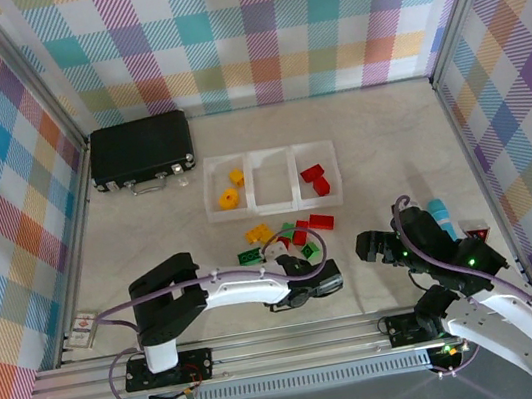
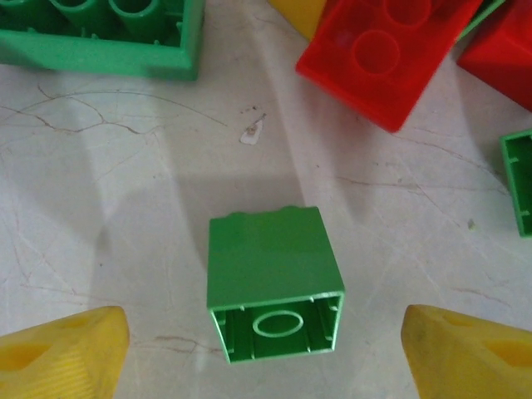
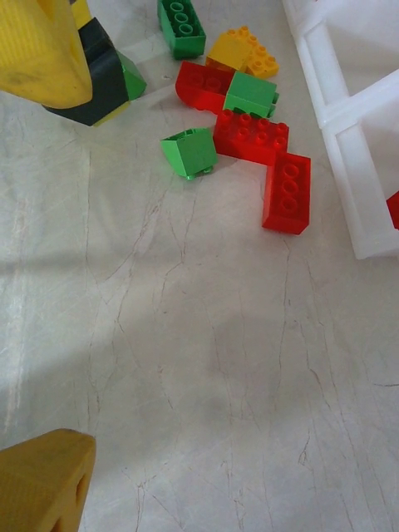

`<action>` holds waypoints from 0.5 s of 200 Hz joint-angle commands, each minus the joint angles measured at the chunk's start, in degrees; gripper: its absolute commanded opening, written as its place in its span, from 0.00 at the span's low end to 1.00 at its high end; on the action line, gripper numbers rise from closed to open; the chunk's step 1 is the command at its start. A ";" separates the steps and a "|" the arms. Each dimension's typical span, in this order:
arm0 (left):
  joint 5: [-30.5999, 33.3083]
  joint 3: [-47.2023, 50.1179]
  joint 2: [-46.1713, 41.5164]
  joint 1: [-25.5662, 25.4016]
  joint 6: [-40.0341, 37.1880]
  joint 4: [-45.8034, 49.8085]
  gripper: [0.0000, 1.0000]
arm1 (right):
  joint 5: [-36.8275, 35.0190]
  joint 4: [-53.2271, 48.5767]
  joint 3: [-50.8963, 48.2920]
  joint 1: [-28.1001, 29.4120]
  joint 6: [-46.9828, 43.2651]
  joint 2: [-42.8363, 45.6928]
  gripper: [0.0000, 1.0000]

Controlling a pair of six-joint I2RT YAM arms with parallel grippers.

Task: Sort the legos into containers by color
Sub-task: Pick up the lego from the middle-left of the table.

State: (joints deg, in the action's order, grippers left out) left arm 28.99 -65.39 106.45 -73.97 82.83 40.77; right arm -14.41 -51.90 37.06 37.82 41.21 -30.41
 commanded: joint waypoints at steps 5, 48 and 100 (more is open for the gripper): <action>-0.52 0.43 1.63 1.18 -1.54 -0.57 0.81 | 0.44 0.79 -0.49 -0.29 -0.70 0.65 0.99; -1.13 -0.88 3.43 1.69 -3.10 -1.70 0.66 | 0.25 0.78 -0.38 -0.29 -0.70 0.60 0.99; -0.78 -0.77 3.37 2.71 -4.58 -2.37 0.49 | 0.25 0.86 -0.36 -0.29 -0.70 0.62 0.99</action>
State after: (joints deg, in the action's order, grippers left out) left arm 28.73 -65.89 108.40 -72.42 79.22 39.68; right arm -14.39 -51.90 37.06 37.82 41.08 -30.37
